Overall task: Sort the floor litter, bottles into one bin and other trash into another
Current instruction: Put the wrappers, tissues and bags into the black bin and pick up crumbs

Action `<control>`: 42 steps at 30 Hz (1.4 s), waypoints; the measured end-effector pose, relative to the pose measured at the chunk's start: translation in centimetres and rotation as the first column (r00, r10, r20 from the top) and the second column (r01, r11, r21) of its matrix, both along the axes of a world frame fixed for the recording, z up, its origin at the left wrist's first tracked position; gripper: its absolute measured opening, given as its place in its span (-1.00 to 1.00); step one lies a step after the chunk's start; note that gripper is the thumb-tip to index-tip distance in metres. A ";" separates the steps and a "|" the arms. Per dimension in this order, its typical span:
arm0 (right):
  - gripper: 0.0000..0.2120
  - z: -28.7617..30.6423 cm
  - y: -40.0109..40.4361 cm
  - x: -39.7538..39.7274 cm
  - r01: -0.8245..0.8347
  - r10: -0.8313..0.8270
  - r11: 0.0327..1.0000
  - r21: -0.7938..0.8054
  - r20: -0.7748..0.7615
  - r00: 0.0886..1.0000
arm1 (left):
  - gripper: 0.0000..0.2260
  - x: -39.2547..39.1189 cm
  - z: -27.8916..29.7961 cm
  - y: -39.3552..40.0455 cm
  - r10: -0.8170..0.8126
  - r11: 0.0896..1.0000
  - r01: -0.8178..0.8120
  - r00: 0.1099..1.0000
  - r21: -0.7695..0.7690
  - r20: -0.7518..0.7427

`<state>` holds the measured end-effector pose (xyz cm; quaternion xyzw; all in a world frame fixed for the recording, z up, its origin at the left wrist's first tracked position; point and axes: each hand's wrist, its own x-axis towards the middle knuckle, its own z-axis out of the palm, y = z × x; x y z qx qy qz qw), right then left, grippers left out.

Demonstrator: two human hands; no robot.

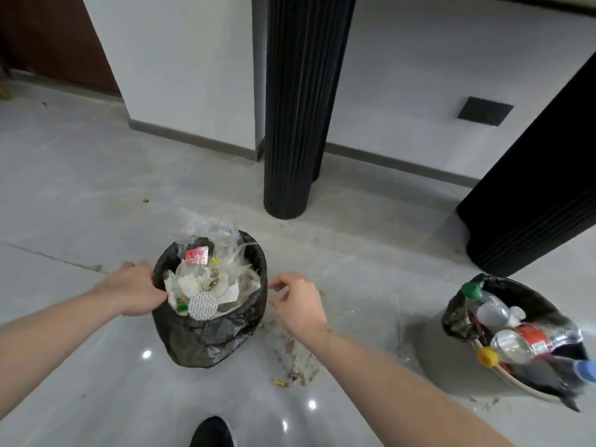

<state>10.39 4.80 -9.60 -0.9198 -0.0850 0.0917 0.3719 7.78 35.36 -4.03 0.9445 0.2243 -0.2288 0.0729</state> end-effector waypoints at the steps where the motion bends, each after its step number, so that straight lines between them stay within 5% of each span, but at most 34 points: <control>1: -0.74 0.0 -1.4 0.0 -0.007 0.007 0.999 -0.045 0.001 1.000 | -0.50 -0.1 0.1 0.1 0.047 0.999 -0.047 0.998 0.017 -0.048; 5: -0.68 0.4 -7.5 -0.1 0.012 -0.010 0.983 -0.181 0.013 1.000 | -0.48 -0.2 -0.1 -1.2 0.263 0.956 -0.276 0.956 -0.098 -0.126; 10: -0.77 0.6 -14.8 -0.8 0.089 -0.096 0.951 -0.296 -0.007 0.995 | -0.53 -1.6 -3.3 -4.9 0.526 0.760 -0.551 0.833 -0.344 -0.174; 14: -0.78 0.0 -18.5 -2.7 0.119 -0.152 0.932 -0.343 -0.070 0.986 | -0.70 -2.9 -5.0 -7.6 0.657 0.662 -0.617 0.751 -0.425 -0.066; 17: -0.78 -1.7 -19.4 -4.6 0.085 -0.148 0.926 -0.368 -0.144 0.978 | -0.54 -3.8 -6.0 -9.4 0.734 0.653 -0.631 0.663 -0.419 0.145; 19: -0.76 -3.3 -19.0 -5.8 0.064 -0.143 0.928 -0.366 -0.192 0.971 | -0.57 -5.3 -6.2 -11.4 0.650 0.759 -0.536 0.652 -0.370 0.390; 22: -0.71 -6.1 -17.7 -7.3 0.016 -0.111 0.935 -0.353 -0.252 0.961 | -0.76 -8.1 -6.4 -15.5 0.286 0.956 -0.169 0.720 -0.241 0.632; 26: -0.67 -9.7 -16.3 -7.9 -0.025 -0.080 0.943 -0.333 -0.297 0.952 | -0.82 -10.1 -8.9 -19.8 -0.240 0.935 0.322 0.885 -0.151 0.400; 32: -0.60 -14.3 -16.0 -6.6 -0.088 -0.027 0.927 -0.363 -0.300 0.954 | -0.73 -10.6 -15.2 -22.0 -0.217 0.938 0.229 0.973 -0.259 0.075; 42: -0.56 -20.8 -16.2 -4.4 -0.181 0.097 0.878 -0.442 -0.206 0.974 | -0.67 -9.8 -24.5 -24.3 -0.217 0.945 0.220 0.975 -0.242 0.040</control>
